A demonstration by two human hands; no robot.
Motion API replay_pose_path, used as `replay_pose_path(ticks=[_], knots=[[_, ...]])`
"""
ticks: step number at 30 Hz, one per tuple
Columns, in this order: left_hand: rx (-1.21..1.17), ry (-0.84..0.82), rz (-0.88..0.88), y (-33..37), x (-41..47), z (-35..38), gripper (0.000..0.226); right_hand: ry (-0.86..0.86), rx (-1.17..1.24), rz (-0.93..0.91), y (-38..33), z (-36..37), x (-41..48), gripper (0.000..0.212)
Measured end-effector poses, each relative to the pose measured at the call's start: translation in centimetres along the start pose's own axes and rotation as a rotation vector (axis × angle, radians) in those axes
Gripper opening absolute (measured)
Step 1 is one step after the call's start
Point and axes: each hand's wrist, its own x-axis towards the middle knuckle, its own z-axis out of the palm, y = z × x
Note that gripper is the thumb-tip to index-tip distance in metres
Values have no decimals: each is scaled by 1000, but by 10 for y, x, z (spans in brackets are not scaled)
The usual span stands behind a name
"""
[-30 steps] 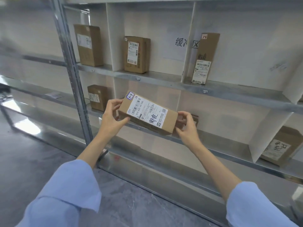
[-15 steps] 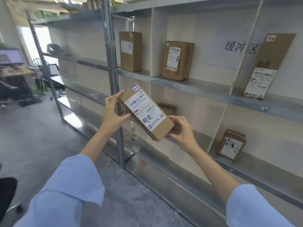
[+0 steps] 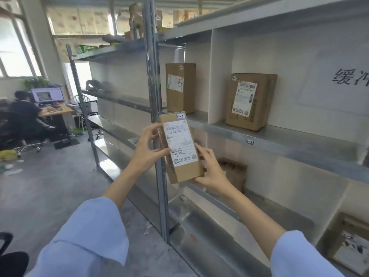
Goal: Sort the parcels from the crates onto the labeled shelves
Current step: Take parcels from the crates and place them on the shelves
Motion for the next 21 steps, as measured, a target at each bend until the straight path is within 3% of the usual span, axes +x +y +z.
replay_pose_path(ticks=[9,12,18,21], knots=[[-94,27,-11,-54,67,18,87,29,146,47,38,17,74,101],[-131,13,-61,-72,87,22,82,24,153,45,50,16,93,102],[-120,-143,-11,-104,131,14,77,20,122,133,69,26,131,120],[-113,-200,24,-119,157,4,80,62,157,181,70,31,154,98]])
